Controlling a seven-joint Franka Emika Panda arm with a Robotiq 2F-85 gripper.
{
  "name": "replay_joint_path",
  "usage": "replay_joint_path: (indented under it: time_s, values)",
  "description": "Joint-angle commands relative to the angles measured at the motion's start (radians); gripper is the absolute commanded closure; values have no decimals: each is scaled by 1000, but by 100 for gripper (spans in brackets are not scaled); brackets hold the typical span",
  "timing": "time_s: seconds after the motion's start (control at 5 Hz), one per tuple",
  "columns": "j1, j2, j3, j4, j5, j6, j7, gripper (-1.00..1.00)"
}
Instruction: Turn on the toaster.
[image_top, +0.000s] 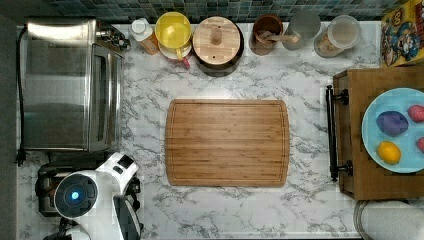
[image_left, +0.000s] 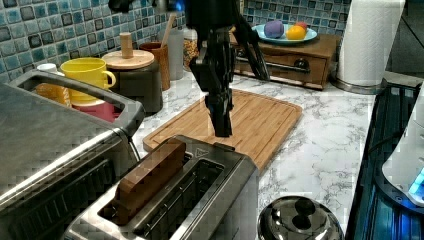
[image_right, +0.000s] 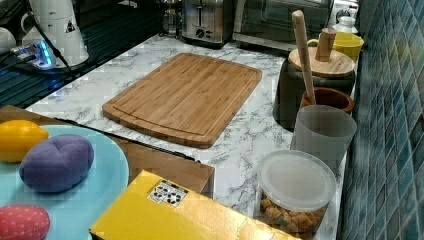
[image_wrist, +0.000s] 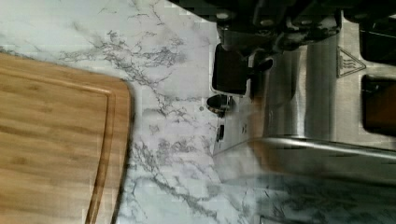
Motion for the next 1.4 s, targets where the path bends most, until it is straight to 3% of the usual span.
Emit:
replay_joint_path:
  time_s: [0.2, 0.8, 1.2, 1.4]
  values:
    - [-71, -17, 25, -60, 6, 57, 91, 100]
    - [-87, 47, 25, -86, 28, 46, 43, 100]
    - [-47, 101, 50, -90, 108, 70, -30, 100]
    - [-49, 151, 55, -90, 94, 63, -26, 100]
